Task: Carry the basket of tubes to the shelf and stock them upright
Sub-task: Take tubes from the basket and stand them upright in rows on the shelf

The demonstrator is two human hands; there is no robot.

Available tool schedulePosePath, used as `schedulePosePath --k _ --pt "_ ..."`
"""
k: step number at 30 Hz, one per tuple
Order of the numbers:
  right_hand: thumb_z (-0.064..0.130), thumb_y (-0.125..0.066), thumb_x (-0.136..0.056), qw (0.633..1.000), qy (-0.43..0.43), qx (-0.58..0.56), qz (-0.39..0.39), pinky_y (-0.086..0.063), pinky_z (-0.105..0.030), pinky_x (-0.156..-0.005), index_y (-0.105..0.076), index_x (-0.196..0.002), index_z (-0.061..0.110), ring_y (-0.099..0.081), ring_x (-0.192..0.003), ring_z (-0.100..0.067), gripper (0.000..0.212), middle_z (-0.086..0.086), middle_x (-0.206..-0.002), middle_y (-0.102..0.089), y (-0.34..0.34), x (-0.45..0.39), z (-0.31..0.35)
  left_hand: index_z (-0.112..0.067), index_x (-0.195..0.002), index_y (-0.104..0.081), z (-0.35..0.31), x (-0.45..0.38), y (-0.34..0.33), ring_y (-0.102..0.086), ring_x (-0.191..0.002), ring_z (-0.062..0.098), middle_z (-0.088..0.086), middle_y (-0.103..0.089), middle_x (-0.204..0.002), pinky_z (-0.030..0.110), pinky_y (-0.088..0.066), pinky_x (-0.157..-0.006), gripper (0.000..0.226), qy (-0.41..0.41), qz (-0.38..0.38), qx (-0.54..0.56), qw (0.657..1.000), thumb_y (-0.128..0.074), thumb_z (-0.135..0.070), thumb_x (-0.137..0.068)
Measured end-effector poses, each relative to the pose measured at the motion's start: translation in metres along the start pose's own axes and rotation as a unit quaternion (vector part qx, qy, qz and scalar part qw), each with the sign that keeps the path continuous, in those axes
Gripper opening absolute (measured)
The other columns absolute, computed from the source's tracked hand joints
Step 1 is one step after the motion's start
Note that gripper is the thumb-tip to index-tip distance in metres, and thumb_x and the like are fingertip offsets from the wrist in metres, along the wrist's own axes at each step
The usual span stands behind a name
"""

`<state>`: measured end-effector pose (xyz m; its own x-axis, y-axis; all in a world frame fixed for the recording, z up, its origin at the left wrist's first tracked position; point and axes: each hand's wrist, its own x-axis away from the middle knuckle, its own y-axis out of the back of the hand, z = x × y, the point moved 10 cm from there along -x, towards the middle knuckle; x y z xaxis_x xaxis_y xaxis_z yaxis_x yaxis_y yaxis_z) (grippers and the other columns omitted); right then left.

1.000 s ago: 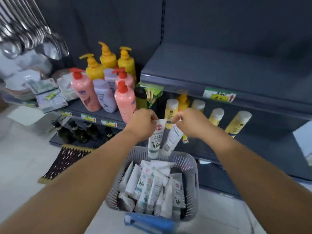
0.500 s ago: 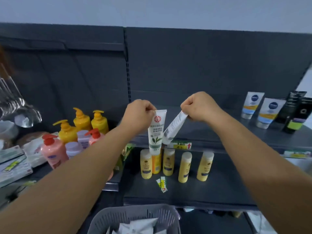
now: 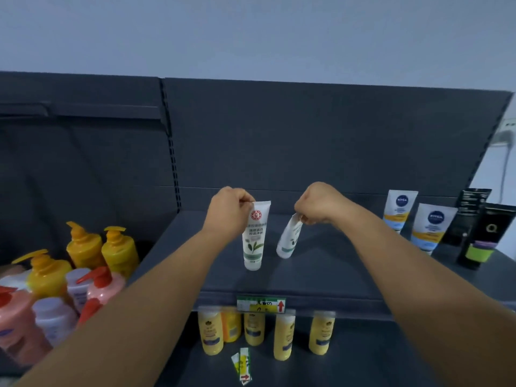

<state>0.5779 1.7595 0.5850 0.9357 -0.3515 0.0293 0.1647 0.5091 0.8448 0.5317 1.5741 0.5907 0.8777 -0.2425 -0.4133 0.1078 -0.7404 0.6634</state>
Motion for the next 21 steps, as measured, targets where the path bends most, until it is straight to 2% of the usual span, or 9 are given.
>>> schedulePosePath --k 3,6,9,10,11,12,14,18,21 --pt "0.020 -0.061 -0.084 0.999 0.022 -0.018 0.032 -0.035 -0.025 -0.054 -0.068 -0.072 0.006 -0.046 -0.059 -0.020 0.020 -0.007 -0.063 -0.053 -0.006 -0.017 -0.003 -0.021 -0.089 -0.063 0.009 -0.010 -0.015 -0.054 -0.083 0.009 0.001 -0.062 -0.101 0.017 -0.037 -0.067 0.011 0.015 0.008 0.032 0.999 -0.054 -0.016 -0.091" --pt "0.014 -0.063 -0.073 0.997 0.052 -0.011 0.049 -0.032 -0.028 -0.055 -0.056 -0.062 0.008 -0.037 -0.061 -0.021 0.014 -0.008 -0.058 -0.042 -0.012 -0.032 -0.005 -0.021 -0.098 -0.053 0.017 -0.014 -0.033 -0.057 -0.080 0.010 -0.003 -0.064 -0.095 0.015 -0.040 -0.061 0.016 0.037 0.038 0.082 0.995 -0.064 -0.017 -0.087" --pt "0.008 -0.063 -0.067 0.996 0.088 0.005 0.016 -0.050 -0.048 -0.063 -0.062 -0.082 -0.010 -0.033 -0.073 -0.014 0.024 -0.033 -0.080 -0.057 -0.009 -0.046 -0.002 -0.020 -0.105 -0.047 0.029 -0.014 -0.047 -0.062 -0.088 0.011 -0.007 -0.064 -0.097 0.017 -0.043 -0.069 0.036 0.073 0.055 0.118 0.989 -0.073 -0.016 -0.080" --pt "0.006 -0.064 -0.072 0.995 0.100 0.013 -0.013 -0.053 -0.050 -0.073 -0.064 -0.093 -0.011 -0.047 -0.065 -0.030 0.027 -0.029 -0.093 -0.063 -0.005 -0.052 0.000 -0.019 -0.105 -0.049 0.033 -0.013 -0.052 -0.062 -0.088 0.010 -0.008 -0.064 -0.097 0.016 -0.043 -0.069 0.036 0.082 0.063 0.113 0.988 -0.074 -0.016 -0.079" --pt "0.006 -0.066 -0.076 0.992 0.116 0.018 -0.044 -0.055 -0.046 -0.078 -0.067 -0.095 -0.007 -0.059 -0.086 -0.043 0.023 -0.022 -0.094 -0.068 -0.001 -0.056 0.002 -0.018 -0.104 -0.052 0.036 -0.012 -0.058 -0.061 -0.088 0.009 -0.008 -0.064 -0.097 0.015 -0.042 -0.069 0.034 0.087 0.071 0.107 0.988 -0.075 -0.016 -0.079" --pt "0.008 -0.067 -0.079 0.989 0.134 0.017 -0.067 -0.055 -0.038 -0.077 -0.072 -0.092 0.000 -0.065 -0.082 -0.027 0.016 -0.011 -0.087 -0.070 0.002 -0.058 0.004 -0.017 -0.104 -0.056 0.038 -0.011 -0.063 -0.061 -0.086 0.008 -0.008 -0.065 -0.097 0.015 -0.043 -0.068 0.032 0.089 0.078 0.107 0.987 -0.075 -0.016 -0.079" --pt "0.016 -0.070 -0.081 0.982 0.162 0.016 -0.093 -0.048 -0.028 -0.073 -0.074 -0.087 0.015 -0.061 -0.086 -0.018 0.007 0.005 -0.085 -0.060 0.004 -0.061 0.008 -0.016 -0.105 -0.059 0.042 -0.010 -0.069 -0.061 -0.083 0.006 -0.009 -0.065 -0.094 0.014 -0.043 -0.066 0.030 0.097 0.079 0.121 0.985 -0.074 -0.016 -0.079" --pt "0.022 -0.070 -0.080 0.978 0.168 -0.020 -0.119 -0.046 -0.028 -0.078 -0.072 -0.076 0.022 -0.052 -0.089 -0.012 0.005 0.005 -0.100 -0.048 0.013 -0.069 0.000 -0.020 -0.104 -0.057 0.047 -0.012 -0.068 -0.060 -0.088 0.008 -0.011 -0.063 -0.093 0.018 -0.042 -0.072 0.027 0.106 0.055 0.127 0.985 -0.072 -0.015 -0.082" --pt "0.018 -0.066 -0.082 0.981 0.167 -0.059 -0.074 -0.046 -0.028 -0.064 -0.069 -0.076 0.020 -0.053 -0.069 -0.010 0.007 0.011 -0.078 -0.057 0.007 -0.068 -0.001 -0.020 -0.107 -0.055 0.052 -0.014 -0.067 -0.059 -0.093 0.010 -0.009 -0.063 -0.099 0.022 -0.042 -0.078 0.028 0.114 0.046 0.135 0.983 -0.069 -0.015 -0.083"
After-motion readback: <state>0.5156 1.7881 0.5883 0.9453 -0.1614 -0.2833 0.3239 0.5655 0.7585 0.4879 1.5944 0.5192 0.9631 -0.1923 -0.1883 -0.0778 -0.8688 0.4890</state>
